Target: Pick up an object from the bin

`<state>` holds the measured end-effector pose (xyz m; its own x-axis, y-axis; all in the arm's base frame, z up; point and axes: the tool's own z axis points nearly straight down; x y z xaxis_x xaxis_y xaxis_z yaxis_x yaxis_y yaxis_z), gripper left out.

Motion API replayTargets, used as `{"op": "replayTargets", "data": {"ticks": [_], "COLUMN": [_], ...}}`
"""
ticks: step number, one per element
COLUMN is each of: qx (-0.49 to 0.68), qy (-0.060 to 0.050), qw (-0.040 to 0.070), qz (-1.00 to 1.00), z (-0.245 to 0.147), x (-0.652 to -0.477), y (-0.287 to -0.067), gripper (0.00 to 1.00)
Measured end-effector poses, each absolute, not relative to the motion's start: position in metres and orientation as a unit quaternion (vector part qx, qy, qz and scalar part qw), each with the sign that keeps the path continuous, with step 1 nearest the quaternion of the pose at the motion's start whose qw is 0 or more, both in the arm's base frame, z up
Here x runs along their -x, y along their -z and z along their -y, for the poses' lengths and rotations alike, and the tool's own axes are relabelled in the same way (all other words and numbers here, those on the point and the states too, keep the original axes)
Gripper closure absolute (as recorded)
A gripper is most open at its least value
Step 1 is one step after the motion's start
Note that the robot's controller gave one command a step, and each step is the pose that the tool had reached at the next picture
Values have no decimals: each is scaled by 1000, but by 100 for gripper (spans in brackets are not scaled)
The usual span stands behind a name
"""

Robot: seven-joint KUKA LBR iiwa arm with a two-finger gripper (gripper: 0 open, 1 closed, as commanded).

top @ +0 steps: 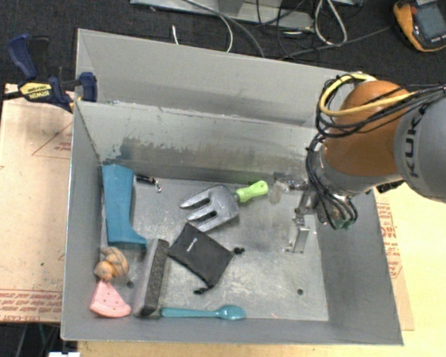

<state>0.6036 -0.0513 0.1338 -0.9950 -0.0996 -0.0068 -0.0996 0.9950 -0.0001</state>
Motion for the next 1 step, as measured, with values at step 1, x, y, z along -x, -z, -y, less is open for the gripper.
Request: {"op": "replayTargets", "data": {"ticks": [1], "qx": [114], "qy": [-1], "qw": [3], "qz": [-993], "z": [20], "x": [-599], "y": [-87], "gripper": [0]}}
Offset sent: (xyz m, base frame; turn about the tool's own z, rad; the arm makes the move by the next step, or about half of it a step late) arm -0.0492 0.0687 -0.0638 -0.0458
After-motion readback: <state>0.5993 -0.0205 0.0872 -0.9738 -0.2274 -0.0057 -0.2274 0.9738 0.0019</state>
